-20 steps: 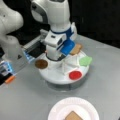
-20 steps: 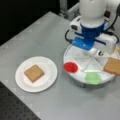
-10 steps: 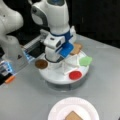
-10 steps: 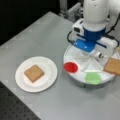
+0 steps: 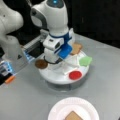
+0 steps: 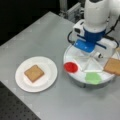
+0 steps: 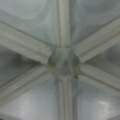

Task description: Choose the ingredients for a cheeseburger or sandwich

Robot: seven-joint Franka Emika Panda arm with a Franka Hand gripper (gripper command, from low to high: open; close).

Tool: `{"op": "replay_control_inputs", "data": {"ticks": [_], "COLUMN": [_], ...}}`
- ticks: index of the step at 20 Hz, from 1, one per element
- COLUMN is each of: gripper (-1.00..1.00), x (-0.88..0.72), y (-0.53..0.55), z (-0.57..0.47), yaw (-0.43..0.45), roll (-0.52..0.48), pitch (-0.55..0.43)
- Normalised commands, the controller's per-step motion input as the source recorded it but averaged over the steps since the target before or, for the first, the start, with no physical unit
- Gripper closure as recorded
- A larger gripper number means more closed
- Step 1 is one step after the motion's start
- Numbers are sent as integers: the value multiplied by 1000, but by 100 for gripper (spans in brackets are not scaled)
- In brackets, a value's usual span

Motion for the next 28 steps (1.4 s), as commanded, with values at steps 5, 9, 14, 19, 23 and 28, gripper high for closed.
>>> {"op": "replay_control_inputs", "data": {"ticks": [5, 9, 14, 19, 23, 28], "gripper": [-100, -100, -100, -100, -100, -100], "x": [-81, -47, -37, -32, -11, -47], "y": [0, 47, 92, 123, 142, 114], "z": [-185, -157, -125, -91, -94, -77], "yaw": [41, 46, 54, 42, 21, 15], "roll": [-108, -86, -63, -45, -46, -56], "pitch": [-149, -115, -84, -91, -105, -105]}}
